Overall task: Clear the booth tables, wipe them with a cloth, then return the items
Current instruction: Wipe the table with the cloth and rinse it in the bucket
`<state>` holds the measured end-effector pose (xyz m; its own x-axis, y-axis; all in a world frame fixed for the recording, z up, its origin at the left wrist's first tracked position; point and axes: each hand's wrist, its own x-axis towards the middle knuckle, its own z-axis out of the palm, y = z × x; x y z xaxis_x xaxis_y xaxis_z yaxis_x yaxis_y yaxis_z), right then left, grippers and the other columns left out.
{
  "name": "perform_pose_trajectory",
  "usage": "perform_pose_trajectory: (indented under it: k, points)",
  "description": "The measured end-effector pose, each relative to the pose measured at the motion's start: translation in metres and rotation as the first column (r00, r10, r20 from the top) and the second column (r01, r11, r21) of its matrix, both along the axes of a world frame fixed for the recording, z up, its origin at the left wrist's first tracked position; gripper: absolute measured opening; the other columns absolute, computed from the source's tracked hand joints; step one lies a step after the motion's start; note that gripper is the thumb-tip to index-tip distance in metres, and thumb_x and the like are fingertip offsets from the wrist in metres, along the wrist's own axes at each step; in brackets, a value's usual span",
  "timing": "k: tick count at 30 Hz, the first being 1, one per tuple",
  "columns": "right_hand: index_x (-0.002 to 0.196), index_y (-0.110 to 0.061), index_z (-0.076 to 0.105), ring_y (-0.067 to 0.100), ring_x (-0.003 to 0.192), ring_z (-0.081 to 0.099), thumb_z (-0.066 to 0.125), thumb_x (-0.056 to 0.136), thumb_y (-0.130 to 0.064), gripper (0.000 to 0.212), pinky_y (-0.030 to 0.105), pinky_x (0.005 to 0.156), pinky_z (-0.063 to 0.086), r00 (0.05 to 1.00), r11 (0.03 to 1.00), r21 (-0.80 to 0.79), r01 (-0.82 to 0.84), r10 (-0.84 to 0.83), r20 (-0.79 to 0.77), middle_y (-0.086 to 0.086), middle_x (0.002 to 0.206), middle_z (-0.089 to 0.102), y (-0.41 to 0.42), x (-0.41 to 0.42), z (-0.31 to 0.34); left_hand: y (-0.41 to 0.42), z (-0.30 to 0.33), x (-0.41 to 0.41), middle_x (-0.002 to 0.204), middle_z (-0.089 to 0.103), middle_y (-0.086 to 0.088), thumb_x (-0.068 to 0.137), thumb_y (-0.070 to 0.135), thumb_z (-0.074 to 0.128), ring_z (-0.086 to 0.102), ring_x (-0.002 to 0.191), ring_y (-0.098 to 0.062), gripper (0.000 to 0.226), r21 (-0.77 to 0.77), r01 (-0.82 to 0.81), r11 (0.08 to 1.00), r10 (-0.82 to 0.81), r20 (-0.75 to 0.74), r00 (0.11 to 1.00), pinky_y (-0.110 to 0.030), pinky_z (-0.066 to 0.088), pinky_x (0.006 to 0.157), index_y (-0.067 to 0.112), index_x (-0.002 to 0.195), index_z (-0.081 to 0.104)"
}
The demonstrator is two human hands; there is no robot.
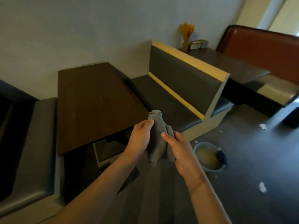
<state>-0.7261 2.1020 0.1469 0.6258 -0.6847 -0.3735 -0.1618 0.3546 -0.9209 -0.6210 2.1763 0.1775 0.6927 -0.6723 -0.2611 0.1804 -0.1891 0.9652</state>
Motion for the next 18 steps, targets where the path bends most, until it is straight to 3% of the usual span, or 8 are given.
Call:
perform_pose_trajectory:
  k: [5,8,10,13,16,18]
  points:
    - [0.113,-0.022,0.065,0.024,0.100,0.070,0.062,0.097,-0.024,0.017,0.044,0.086,0.060,0.976,0.985,0.007,0.172,-0.172,0.132,0.009,0.107,0.072,-0.063,-0.100,0.007,-0.065,0.003,-0.086,0.101,0.067,-0.004,0.107,0.037,0.042,0.065,0.096,-0.017,0.028,0.037,0.117,0.992,-0.120,0.098,0.988,-0.033,0.051,0.080,0.026,0.099,0.067]
    - [0.112,-0.029,0.063,0.025,0.103,0.068,0.061,0.097,-0.023,0.016,0.051,0.092,0.057,0.955,0.966,0.020,0.258,-0.258,0.148,0.007,0.111,0.068,-0.094,-0.143,0.008,-0.098,0.004,-0.127,0.107,0.068,0.000,0.107,0.039,0.039,0.064,0.096,-0.010,0.033,0.022,0.190,0.981,-0.192,0.133,0.972,-0.031,0.053,0.078,0.026,0.113,0.068]
    - [0.114,-0.028,0.061,0.026,0.104,0.067,0.062,0.096,-0.025,0.019,0.053,0.094,0.055,0.940,0.951,0.008,0.310,-0.308,0.148,0.008,0.112,0.067,-0.113,-0.169,0.006,-0.125,0.003,-0.153,0.106,0.069,-0.001,0.107,0.042,0.037,0.064,0.097,-0.011,0.037,0.068,0.315,0.947,-0.319,0.076,0.945,-0.029,0.049,0.074,0.024,0.113,0.069]
    - [0.116,-0.018,0.064,0.026,0.102,0.069,0.066,0.092,-0.027,0.025,0.047,0.093,0.056,0.921,0.930,-0.041,0.365,-0.355,0.161,0.008,0.107,0.071,-0.138,-0.197,0.001,-0.159,0.002,-0.182,0.106,0.073,-0.007,0.104,0.050,0.039,0.067,0.101,-0.020,0.043,0.116,0.408,0.905,-0.408,-0.030,0.913,-0.036,0.050,0.082,0.022,0.109,0.072]
    - [0.115,-0.014,0.066,0.019,0.094,0.072,0.063,0.095,-0.022,0.022,0.031,0.077,0.058,0.901,0.919,-0.018,0.395,-0.384,0.202,0.005,0.100,0.073,-0.165,-0.222,-0.007,-0.195,-0.007,-0.201,0.102,0.076,-0.003,0.100,0.050,0.047,0.071,0.096,-0.016,0.040,0.045,0.441,0.896,-0.434,-0.107,0.894,-0.029,0.052,0.076,0.022,0.111,0.073]
    - [0.115,-0.013,0.066,0.018,0.090,0.071,0.062,0.096,-0.020,0.021,0.031,0.077,0.058,0.893,0.914,0.010,0.405,-0.398,0.213,0.007,0.102,0.072,-0.183,-0.233,-0.013,-0.216,-0.016,-0.206,0.096,0.077,0.004,0.100,0.049,0.048,0.072,0.091,-0.010,0.034,-0.012,0.491,0.871,-0.485,-0.184,0.855,-0.027,0.053,0.076,0.028,0.109,0.073]
